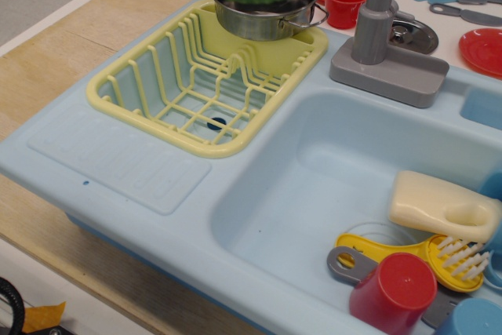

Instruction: Put green squash into pot or pan

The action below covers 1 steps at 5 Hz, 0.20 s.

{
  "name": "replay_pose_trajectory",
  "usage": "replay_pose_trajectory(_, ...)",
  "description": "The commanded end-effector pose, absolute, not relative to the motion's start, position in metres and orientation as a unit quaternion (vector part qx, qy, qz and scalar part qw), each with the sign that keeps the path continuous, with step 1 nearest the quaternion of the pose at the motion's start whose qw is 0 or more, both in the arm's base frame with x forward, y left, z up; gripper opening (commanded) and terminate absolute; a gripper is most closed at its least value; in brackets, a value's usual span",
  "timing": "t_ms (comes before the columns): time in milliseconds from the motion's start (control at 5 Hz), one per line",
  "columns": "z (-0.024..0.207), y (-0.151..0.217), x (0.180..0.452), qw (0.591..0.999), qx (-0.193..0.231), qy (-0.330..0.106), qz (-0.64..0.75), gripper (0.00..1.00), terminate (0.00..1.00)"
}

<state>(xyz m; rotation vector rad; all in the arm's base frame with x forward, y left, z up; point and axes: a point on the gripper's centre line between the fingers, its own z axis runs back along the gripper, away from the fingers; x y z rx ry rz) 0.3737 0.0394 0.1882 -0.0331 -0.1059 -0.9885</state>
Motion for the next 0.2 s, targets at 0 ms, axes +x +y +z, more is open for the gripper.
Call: replay_pose_trajectory(0, 0.2058, 0.0445, 0.3745, 0.880, 0.001, -0.071, -0.470, 1.00, 1.00)
